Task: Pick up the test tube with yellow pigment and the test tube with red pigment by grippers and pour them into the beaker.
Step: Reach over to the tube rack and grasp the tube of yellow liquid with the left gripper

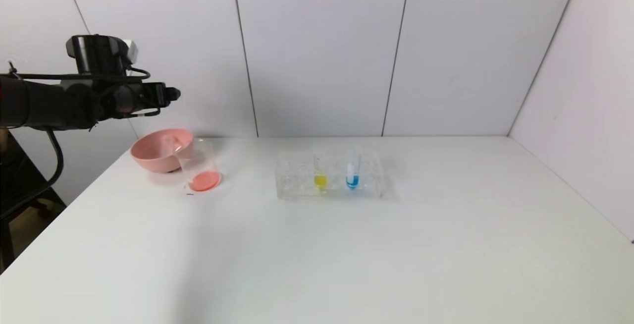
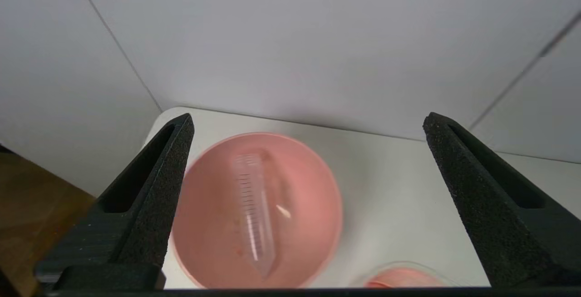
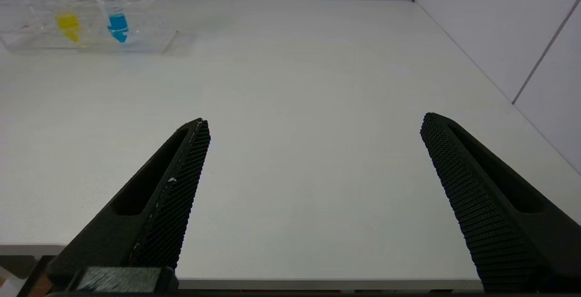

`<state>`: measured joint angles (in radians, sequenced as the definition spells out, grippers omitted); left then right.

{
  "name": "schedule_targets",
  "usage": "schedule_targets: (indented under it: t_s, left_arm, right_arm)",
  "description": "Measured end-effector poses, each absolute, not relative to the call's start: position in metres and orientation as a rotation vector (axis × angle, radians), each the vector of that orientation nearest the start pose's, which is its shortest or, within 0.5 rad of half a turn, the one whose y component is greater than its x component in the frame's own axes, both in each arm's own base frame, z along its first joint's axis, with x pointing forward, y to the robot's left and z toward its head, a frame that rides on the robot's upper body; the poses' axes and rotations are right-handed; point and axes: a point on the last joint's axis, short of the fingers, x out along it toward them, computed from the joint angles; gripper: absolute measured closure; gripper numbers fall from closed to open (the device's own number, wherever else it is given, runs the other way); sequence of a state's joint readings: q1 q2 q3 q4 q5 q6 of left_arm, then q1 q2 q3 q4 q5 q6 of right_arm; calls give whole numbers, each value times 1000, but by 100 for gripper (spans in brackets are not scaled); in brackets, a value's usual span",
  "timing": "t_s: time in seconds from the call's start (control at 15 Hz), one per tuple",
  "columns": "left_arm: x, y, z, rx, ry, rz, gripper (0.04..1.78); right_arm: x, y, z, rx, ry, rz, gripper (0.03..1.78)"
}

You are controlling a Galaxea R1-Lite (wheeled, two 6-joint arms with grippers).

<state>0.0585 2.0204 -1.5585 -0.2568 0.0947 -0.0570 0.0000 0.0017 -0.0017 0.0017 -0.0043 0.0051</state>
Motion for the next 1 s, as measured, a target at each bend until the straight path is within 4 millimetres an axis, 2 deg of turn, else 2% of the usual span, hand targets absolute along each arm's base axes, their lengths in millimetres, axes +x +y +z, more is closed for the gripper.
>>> schedule_targets:
  t_s: [0.47,0.6,1.0]
  left_arm:
    - [367,-47,265,-110,28,-68,6]
    - [352,-66,263,-110,24,-120,6]
    - [312,-129,238,-122,-29,-207,6]
  right_arm:
    - [-23,0,76,5,2,-4,11]
    - [-23,0,76,5,2,-4,11]
    - [-23,0,76,5,2,-5,11]
